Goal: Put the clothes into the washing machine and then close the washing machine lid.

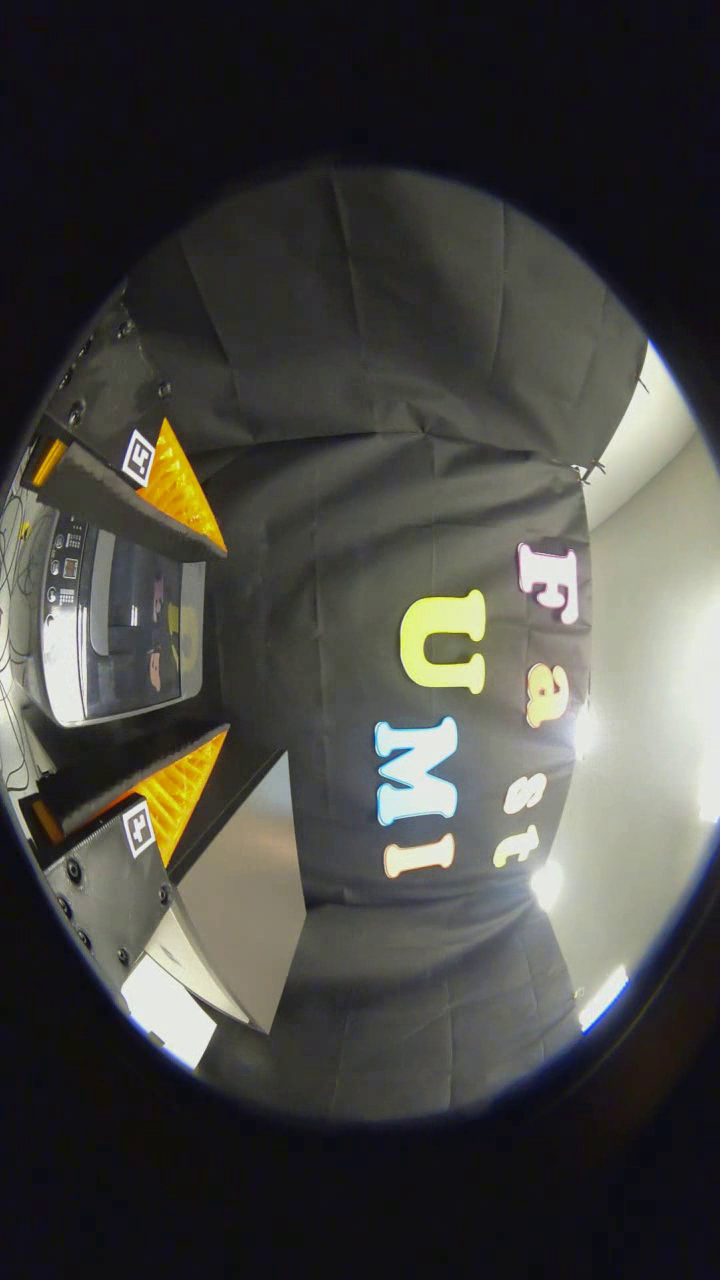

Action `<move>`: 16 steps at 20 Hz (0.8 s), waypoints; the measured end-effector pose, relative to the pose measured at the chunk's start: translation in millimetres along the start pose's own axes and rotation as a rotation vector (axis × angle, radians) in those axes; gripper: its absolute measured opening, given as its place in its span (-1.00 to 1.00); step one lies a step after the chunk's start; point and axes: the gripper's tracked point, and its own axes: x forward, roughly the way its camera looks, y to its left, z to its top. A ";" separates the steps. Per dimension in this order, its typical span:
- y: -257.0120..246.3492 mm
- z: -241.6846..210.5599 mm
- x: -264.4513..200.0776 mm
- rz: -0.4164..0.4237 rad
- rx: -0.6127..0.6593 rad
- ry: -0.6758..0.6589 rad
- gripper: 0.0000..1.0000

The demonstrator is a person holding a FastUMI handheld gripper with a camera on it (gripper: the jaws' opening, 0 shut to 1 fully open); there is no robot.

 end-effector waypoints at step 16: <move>-48.8 23.4 -112.2 0.027 0.012 -0.063 0.96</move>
